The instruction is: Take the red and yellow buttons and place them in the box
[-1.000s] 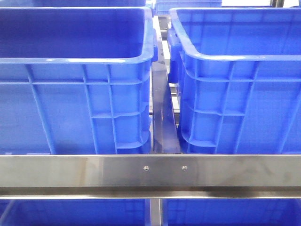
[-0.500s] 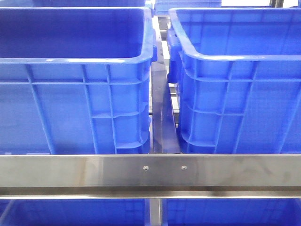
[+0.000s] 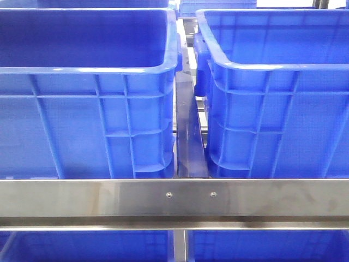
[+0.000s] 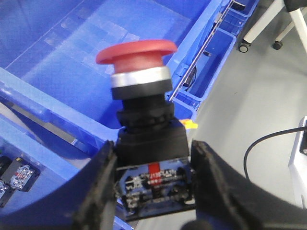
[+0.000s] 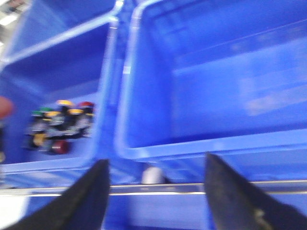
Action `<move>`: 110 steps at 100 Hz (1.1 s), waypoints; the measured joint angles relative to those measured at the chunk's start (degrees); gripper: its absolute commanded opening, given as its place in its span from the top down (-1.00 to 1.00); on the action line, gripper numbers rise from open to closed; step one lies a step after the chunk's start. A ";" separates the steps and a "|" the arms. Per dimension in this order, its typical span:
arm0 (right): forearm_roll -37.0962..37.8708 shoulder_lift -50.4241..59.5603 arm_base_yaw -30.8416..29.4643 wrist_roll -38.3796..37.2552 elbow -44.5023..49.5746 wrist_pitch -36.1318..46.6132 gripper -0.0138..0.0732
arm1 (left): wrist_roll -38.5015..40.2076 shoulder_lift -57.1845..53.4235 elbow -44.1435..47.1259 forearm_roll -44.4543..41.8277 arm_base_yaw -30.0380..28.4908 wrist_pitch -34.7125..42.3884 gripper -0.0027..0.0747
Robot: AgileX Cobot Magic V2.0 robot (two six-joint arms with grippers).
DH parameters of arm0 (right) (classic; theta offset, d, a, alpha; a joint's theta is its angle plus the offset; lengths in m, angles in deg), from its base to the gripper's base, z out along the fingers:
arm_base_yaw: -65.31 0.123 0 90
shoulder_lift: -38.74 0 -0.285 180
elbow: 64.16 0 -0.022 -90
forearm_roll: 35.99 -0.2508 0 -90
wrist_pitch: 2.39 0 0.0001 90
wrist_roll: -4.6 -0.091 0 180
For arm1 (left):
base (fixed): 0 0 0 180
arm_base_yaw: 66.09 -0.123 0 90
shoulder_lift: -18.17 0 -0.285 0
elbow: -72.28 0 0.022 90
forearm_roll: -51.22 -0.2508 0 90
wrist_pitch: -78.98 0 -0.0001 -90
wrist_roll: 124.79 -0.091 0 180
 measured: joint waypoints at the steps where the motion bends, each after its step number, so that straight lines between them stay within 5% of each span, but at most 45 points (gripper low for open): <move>1: -0.88 -0.01 0.00 0.14 0.00 0.10 -0.52 | 0.00 0.00 0.00 0.00 0.00 0.00 0.98; 50: -47.96 -16.30 0.00 33.10 0.00 -5.91 -0.52 | 0.00 0.00 0.00 0.00 0.00 0.00 0.98; 110: -54.12 -27.50 4.41 39.18 -2.99 -7.68 -0.52 | 0.00 0.00 0.00 0.00 0.00 0.00 0.98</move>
